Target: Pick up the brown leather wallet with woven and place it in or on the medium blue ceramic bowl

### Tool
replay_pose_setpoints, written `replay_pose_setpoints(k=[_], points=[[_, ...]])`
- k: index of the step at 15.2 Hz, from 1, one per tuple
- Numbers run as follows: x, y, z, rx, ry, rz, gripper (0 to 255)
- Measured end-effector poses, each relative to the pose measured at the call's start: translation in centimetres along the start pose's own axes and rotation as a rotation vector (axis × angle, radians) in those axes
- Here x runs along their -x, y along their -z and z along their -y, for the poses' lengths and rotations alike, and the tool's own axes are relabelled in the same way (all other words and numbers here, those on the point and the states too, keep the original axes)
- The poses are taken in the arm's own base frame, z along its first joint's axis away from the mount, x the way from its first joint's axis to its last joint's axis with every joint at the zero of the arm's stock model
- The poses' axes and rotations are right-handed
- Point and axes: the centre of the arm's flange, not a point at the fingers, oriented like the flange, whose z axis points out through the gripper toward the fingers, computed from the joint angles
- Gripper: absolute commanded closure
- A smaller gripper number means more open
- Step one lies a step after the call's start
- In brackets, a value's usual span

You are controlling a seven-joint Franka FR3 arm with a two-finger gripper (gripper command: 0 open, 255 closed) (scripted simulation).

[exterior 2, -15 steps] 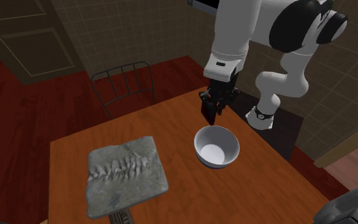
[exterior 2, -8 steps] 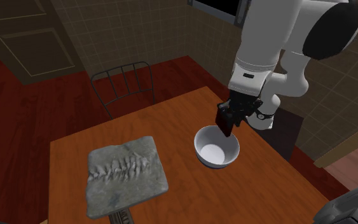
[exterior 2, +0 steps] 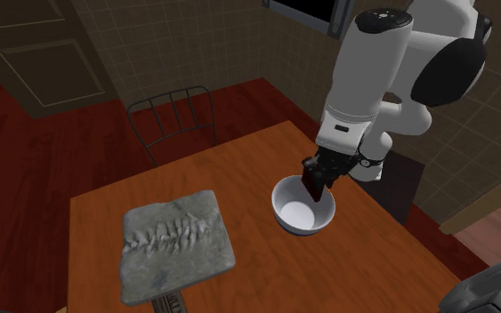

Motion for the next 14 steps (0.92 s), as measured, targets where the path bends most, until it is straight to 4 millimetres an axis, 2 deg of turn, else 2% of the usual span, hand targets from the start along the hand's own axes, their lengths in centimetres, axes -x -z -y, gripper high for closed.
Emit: replay_pose_setpoints(k=[10, 14], points=[[0.4, -5.4, 0.2, 0.000, 0.000, 0.000, 255], [0.5, -6.0, 0.2, 0.000, 0.000, 0.000, 255]])
